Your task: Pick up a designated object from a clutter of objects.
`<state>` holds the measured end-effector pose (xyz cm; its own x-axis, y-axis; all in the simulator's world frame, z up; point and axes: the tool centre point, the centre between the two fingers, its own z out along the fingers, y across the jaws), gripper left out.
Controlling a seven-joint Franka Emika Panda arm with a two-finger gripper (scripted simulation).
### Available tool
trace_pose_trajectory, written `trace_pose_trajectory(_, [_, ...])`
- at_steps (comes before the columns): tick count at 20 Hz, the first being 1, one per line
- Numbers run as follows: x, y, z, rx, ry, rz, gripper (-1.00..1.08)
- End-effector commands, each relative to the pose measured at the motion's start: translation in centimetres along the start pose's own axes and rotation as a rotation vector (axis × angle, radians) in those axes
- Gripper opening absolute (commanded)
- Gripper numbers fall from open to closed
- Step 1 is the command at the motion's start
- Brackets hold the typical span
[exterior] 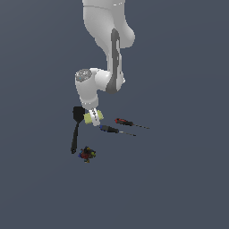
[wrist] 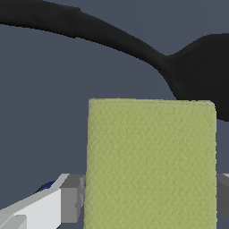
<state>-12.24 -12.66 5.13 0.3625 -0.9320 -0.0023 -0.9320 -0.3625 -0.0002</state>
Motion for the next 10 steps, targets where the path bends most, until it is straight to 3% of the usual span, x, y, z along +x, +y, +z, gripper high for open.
trace_pose_trajectory(1, [-0.7, -0.4, -1.5, 0.001, 0.0, 0.0, -1.0])
trace_pose_trajectory(10, [-3.8, -2.1, -7.7, -0.001, 0.003, 0.001, -1.0])
